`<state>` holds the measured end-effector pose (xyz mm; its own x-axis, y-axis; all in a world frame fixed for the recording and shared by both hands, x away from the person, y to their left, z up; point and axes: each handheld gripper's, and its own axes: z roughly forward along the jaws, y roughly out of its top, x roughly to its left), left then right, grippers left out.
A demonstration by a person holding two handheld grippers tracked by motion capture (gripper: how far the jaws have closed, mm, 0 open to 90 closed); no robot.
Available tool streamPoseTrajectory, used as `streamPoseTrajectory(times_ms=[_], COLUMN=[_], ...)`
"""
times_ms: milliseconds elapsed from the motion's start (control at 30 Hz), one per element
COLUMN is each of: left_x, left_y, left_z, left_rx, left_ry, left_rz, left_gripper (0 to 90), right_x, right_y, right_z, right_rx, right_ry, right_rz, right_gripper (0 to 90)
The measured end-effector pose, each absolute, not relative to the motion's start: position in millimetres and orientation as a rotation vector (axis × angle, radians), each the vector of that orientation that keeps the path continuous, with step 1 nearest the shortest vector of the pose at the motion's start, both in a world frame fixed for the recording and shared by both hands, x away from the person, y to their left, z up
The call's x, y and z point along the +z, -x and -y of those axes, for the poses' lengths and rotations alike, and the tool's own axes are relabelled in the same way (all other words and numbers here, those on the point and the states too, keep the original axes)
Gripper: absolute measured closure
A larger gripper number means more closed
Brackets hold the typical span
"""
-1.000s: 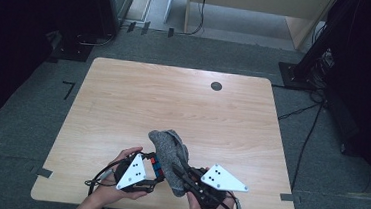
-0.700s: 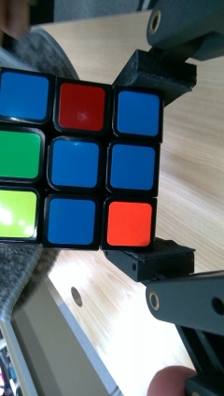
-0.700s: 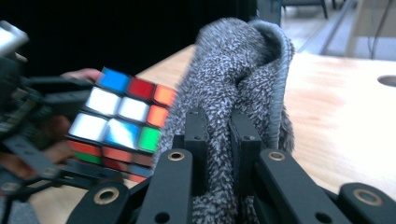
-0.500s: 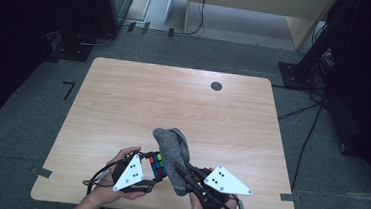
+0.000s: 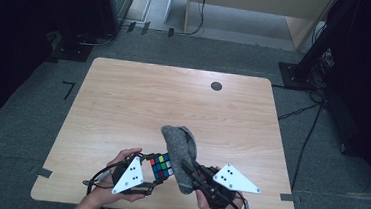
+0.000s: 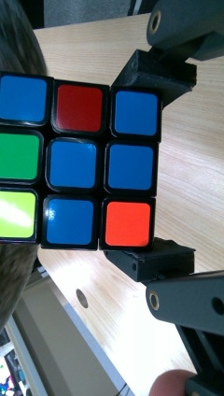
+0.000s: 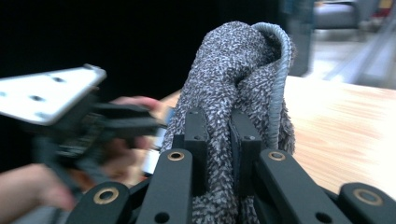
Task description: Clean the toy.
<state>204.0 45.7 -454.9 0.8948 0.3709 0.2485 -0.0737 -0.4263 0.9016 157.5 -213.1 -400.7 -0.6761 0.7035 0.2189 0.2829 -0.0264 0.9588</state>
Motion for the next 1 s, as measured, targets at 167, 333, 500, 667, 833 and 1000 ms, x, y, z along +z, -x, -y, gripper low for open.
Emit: streamPoseTrajectory(times_ms=[167,333,500,667,833,1000], left_x=[-454,-453,-456,-458,-462,-464], left_y=[-201,-201,-198,-188,-177,-175], left_z=[-44,-45,-43,-35,-22,-20], left_rx=[0.526,0.526,0.656,0.792,1.032,1.036], left_ry=[-1.972,-1.952,-1.963,-1.961,-1.937,-1.919], left_rz=[-0.192,-0.195,-0.187,-0.154,-0.113,-0.127], left_gripper=[34.0,34.0,34.0,34.0,33.9,33.9], right_x=[-407,-416,-398,-401,-407,-392], right_y=[-160,-169,-157,-157,-163,-151], right_z=[206,222,213,203,217,207], right_rx=[1.704,1.613,1.731,1.678,1.584,1.689], right_ry=[-1.047,-1.194,-1.101,-1.088,-1.232,-1.13], right_rz=[-1.956,-1.911,-1.928,-1.949,-1.882,-1.888], right_gripper=[81.6,81.7,81.6,81.6,81.6,81.6])
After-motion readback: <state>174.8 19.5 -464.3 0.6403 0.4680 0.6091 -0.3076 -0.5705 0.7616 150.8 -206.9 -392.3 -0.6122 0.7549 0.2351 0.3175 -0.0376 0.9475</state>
